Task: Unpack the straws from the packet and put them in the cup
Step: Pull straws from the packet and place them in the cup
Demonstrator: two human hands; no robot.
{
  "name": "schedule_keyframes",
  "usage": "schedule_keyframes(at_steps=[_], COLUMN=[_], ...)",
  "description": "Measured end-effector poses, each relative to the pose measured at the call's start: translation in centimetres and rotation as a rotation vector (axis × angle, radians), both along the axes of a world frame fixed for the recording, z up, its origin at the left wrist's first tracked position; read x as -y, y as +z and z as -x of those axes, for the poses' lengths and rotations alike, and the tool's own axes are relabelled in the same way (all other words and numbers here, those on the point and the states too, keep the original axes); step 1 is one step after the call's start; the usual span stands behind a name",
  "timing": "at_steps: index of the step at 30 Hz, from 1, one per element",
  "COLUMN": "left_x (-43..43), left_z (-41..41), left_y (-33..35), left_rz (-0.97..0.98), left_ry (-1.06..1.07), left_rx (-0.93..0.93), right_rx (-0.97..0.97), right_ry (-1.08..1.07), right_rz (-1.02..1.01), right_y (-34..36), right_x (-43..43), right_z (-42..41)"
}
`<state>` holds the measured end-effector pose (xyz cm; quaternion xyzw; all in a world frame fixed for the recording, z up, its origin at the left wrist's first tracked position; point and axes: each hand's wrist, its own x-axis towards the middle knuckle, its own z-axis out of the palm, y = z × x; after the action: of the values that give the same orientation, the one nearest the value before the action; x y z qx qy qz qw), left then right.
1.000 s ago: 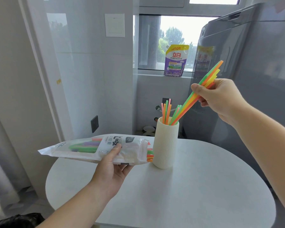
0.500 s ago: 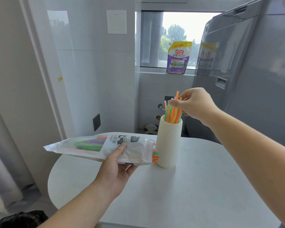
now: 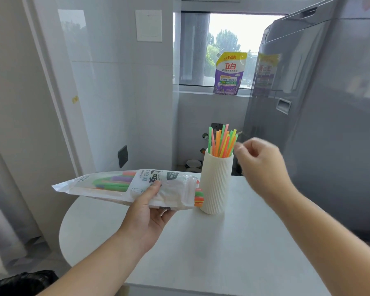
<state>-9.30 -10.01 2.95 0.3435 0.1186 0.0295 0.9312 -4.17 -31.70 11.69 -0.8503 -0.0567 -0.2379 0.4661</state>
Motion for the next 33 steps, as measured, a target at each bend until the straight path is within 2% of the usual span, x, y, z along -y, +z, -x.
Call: schedule_keyframes(at_steps=[4, 7, 9, 15, 27, 31, 33], left_x=[0.5, 1.0, 1.3, 1.5, 0.8, 1.0, 1.4], left_z=[0.1, 0.3, 0.3, 0.4, 0.3, 0.3, 0.3], left_y=[0.1, 0.0, 0.0, 0.1, 0.1, 0.1, 0.1], left_rz=[-0.037, -0.076, -0.096, -0.115, -0.104, -0.097, -0.106], left_ry=[-0.023, -0.029, -0.027, -0.001, 0.042, 0.044, 0.031], left_rx=[0.011, 0.026, 0.04, 0.056, 0.055, 0.051, 0.049], right_rx=[-0.434, -0.564, -0.555, -0.55, -0.466, -0.516, -0.507], right_ry=[0.234, 0.35, 0.356, 0.362, 0.283, 0.335, 0.349], right_rz=[-0.174, -0.424, -0.531, -0.655, -0.546, -0.613, -0.571], right_y=[-5.3, -6.8, -6.8, -6.6, -6.7, -6.5, -6.5], right_x=[-1.2, -1.9, -2.2, -2.4, -1.2, -1.1, -1.5], right_z=[3.4, 4.3, 4.3, 4.6, 4.1, 4.3, 4.4])
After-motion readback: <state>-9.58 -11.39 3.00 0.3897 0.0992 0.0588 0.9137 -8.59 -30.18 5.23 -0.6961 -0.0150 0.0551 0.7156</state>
